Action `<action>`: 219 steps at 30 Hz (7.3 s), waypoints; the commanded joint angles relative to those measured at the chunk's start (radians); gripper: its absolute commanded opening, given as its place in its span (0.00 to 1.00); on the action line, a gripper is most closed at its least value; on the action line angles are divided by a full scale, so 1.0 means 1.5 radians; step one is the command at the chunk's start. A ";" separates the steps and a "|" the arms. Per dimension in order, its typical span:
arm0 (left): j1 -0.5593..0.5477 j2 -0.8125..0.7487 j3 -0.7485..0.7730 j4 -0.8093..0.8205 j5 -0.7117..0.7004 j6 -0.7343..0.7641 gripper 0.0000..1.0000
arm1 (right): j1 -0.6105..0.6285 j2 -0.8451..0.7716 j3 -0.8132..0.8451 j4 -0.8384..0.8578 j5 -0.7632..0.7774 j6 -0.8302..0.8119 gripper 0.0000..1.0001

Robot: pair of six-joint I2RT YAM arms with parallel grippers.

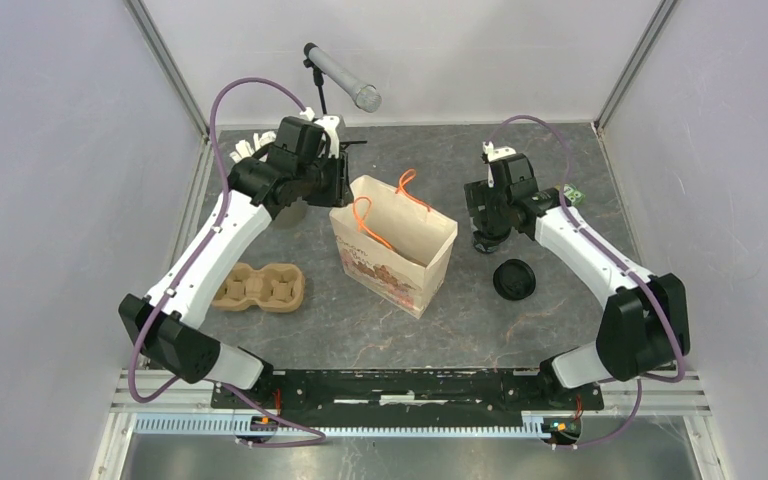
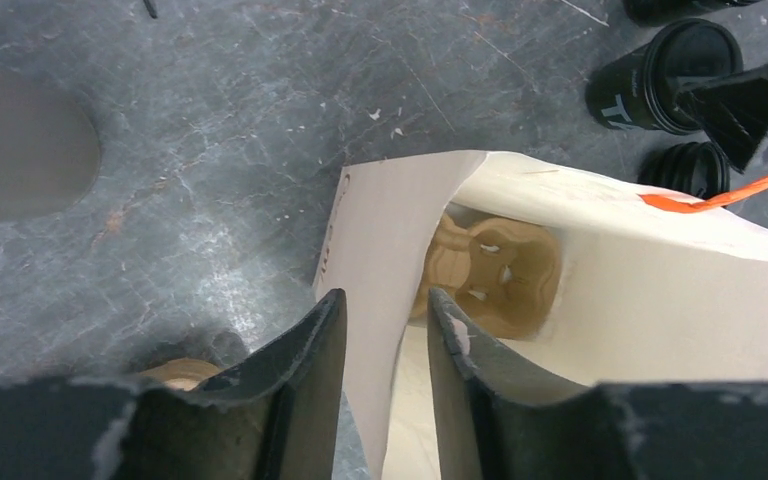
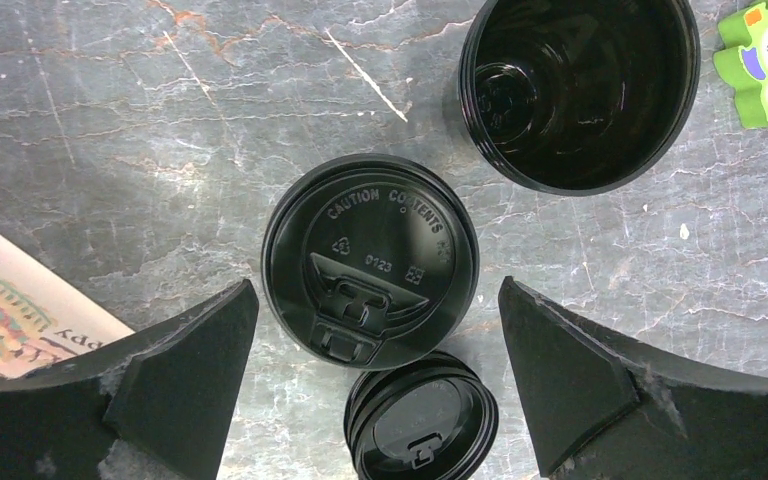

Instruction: Pack the takeout coffee

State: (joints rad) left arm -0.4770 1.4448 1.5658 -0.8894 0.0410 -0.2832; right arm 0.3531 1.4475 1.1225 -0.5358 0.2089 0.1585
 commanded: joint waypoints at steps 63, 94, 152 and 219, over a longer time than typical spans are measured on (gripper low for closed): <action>0.047 -0.067 0.027 -0.082 0.056 -0.070 1.00 | -0.032 0.067 0.018 0.025 -0.045 -0.013 0.92; 0.048 -0.038 0.071 -0.112 0.110 -0.042 0.95 | -0.032 -0.004 0.084 -0.070 -0.047 -0.030 0.74; 0.015 0.011 0.005 0.092 0.322 -0.183 0.02 | 0.283 -0.203 0.253 -0.128 -0.095 -0.155 0.70; 0.014 -0.304 -0.201 -0.134 0.377 -0.125 0.85 | 0.552 -0.276 -0.035 -0.011 -0.033 -0.331 0.67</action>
State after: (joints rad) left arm -0.4538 1.0142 1.2659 -1.1168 0.5789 -0.4484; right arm 1.1736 1.0161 1.0760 -0.6701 0.1131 -0.3355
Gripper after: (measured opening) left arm 0.843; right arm 0.807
